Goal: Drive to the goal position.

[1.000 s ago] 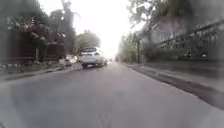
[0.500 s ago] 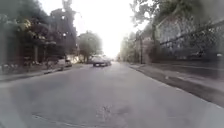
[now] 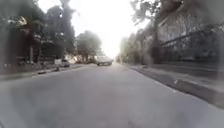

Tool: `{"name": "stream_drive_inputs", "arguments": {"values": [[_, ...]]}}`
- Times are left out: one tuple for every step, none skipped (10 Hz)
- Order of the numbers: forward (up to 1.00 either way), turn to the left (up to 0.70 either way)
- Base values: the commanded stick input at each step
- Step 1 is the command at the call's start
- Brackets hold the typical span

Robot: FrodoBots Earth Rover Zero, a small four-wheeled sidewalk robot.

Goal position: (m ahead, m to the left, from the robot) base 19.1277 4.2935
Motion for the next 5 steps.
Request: {"name": "stream_drive_inputs", "arguments": {"values": [[1.00, 0.02], [1.00, 0.02], [1.00, 0.02], [1.00, 0.02], [1.00, 0.02]]}}
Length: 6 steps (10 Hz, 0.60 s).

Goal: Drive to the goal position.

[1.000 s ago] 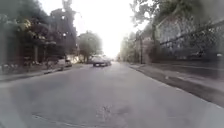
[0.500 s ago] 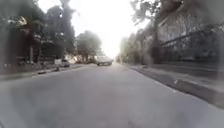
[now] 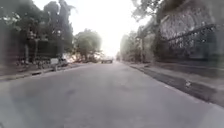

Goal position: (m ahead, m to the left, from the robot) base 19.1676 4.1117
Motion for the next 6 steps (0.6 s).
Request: {"name": "stream_drive_inputs", "arguments": {"values": [[1.00, 0.02], [1.00, 0.02], [1.00, 0.02], [1.00, 0.02], [1.00, 0.02], [1.00, 0.02]]}}
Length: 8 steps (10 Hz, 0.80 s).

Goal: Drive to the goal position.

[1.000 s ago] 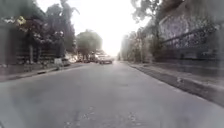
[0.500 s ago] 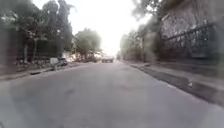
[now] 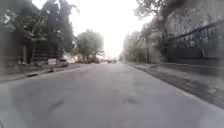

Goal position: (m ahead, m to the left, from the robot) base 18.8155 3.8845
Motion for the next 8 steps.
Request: {"name": "stream_drive_inputs", "arguments": {"values": [[1.00, 0.02], [1.00, 0.02], [1.00, 0.02], [1.00, 0.02], [1.00, 0.02], [1.00, 0.02], [1.00, 0.02], [1.00, 0.02]]}}
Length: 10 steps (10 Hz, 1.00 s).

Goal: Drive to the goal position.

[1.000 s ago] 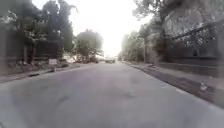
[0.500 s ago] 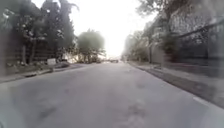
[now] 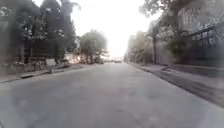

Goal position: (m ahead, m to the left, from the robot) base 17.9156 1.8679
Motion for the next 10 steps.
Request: {"name": "stream_drive_inputs", "arguments": {"values": [[1.00, 0.02], [1.00, 0.02], [1.00, 0.02], [1.00, 0.02], [1.00, 0.02], [1.00, 0.02], [1.00, 0.02], [1.00, 0.02], [1.00, 0.02], [1.00, 0.02]]}}
